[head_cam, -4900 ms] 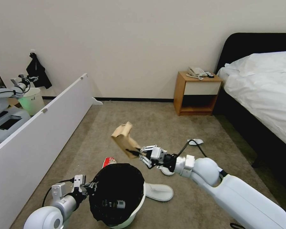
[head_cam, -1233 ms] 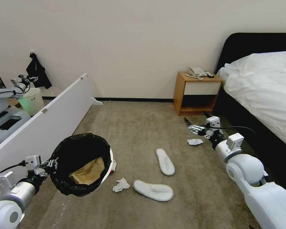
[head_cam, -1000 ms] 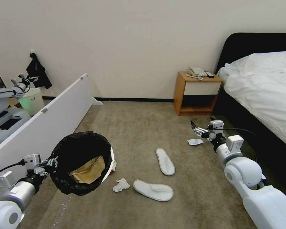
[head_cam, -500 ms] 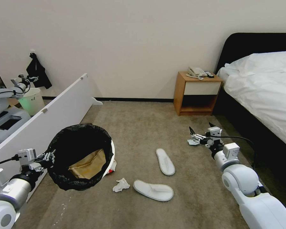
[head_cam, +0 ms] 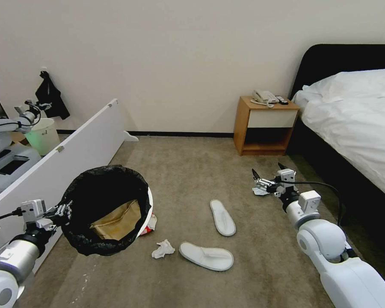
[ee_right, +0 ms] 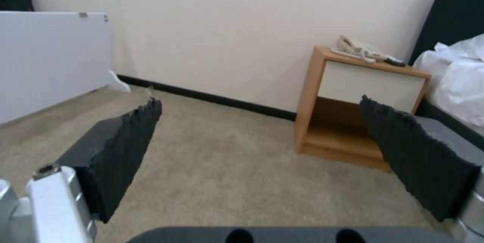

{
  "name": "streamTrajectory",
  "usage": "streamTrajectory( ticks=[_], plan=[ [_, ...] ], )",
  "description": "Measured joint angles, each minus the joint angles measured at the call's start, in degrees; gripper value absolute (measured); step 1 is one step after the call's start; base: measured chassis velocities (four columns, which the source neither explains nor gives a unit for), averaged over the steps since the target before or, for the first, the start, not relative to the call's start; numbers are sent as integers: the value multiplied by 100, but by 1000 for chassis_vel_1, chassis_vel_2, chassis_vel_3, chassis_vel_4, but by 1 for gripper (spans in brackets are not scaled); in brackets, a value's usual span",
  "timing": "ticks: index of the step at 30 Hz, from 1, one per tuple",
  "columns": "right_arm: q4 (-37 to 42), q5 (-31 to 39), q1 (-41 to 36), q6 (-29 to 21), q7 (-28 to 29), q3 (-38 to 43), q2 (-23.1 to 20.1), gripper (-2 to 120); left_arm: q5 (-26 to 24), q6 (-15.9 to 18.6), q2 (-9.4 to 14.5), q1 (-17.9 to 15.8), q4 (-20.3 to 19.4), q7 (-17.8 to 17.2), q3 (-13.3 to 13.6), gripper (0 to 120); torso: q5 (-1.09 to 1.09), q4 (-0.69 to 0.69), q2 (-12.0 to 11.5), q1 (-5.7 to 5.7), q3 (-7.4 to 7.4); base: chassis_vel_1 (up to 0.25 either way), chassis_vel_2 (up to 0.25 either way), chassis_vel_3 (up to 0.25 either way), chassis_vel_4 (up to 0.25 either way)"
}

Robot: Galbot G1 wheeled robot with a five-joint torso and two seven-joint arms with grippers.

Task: Pick up the trash bin, then pick up the garbage from the floor and place it into the trash bin.

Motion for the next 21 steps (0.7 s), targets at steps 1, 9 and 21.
streamTrajectory(
  ticks=[1, 9, 21],
  plan=[
    [-9, 0, 0, 23, -3, 2, 1, 100, -1, 2, -8, 0, 1, -3, 15, 4, 0, 0, 0, 0, 0, -52, 61, 50, -56],
    [-33, -2, -11, 71, -30, 9, 29, 100, -2, 3, -22, 4, 7, -7, 37, 4, 0, 0, 0, 0, 2, -87, 93, 99, -97],
    [-36, 29, 34, 78, -60, -5, 45, 100, -31, 15, -37, -2, -41, -18, 47, 4, 1, 0, 0, 0, 0, -21, 30, 22, -19]
  ],
)
